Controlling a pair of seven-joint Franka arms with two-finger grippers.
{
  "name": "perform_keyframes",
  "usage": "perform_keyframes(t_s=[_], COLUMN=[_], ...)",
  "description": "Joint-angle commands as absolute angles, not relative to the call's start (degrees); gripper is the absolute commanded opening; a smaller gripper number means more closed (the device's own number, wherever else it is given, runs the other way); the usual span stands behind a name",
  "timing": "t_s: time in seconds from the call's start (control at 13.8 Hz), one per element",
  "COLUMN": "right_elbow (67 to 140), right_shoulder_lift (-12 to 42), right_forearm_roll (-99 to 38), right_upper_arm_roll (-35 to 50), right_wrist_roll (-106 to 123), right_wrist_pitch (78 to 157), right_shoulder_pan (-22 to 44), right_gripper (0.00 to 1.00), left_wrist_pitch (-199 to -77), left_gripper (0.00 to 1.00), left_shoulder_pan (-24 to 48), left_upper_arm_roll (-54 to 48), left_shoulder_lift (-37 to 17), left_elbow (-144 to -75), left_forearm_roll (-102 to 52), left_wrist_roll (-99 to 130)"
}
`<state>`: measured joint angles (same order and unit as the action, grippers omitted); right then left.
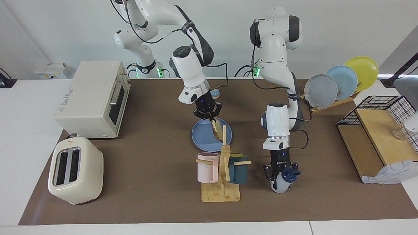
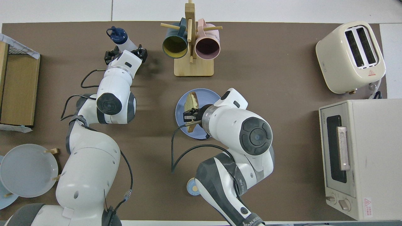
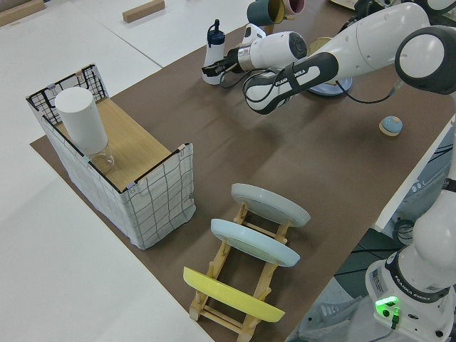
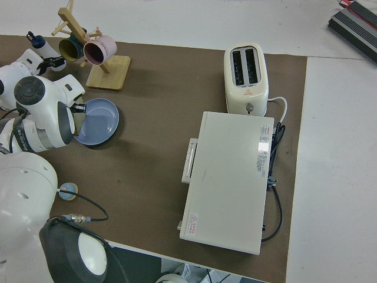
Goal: Put bread on plate and add seasoning
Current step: 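Lower the bread onto the blue plate with the right gripper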
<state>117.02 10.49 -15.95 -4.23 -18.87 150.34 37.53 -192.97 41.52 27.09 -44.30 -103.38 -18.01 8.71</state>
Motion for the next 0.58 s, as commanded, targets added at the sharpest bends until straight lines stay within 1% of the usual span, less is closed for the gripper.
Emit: perform_keyframes(t_s=[0.0, 0.36, 0.51], right_elbow=[119.52, 123.48, 124.53], right_shoulder_lift=[9.32, 8.0, 7.74], right_forearm_roll=[-17.49, -17.49, -17.49], right_upper_arm_roll=[-3.87, -3.87, -3.87], right_wrist_roll=[-17.93, -18.02, -18.1], right_wrist_pitch=[149.94, 150.73, 150.82], right_shoulder_pan=[36.74, 35.68, 34.63], right_gripper=[0.0, 0.0, 0.0], left_wrist_pitch=[-193.01, -188.88, -188.35], left_gripper=[0.0, 0.0, 0.0], left_shoulder_pan=[41.04, 40.08, 40.34], left_upper_arm_roll=[26.89, 26.98, 26.9], left_shoulder_lift=[-43.24, -38.85, -36.58], left_elbow=[-103.97, -104.06, -105.19], left_forearm_roll=[-17.93, -17.84, -17.84], left_wrist_roll=[7.12, 6.33, 0.39])
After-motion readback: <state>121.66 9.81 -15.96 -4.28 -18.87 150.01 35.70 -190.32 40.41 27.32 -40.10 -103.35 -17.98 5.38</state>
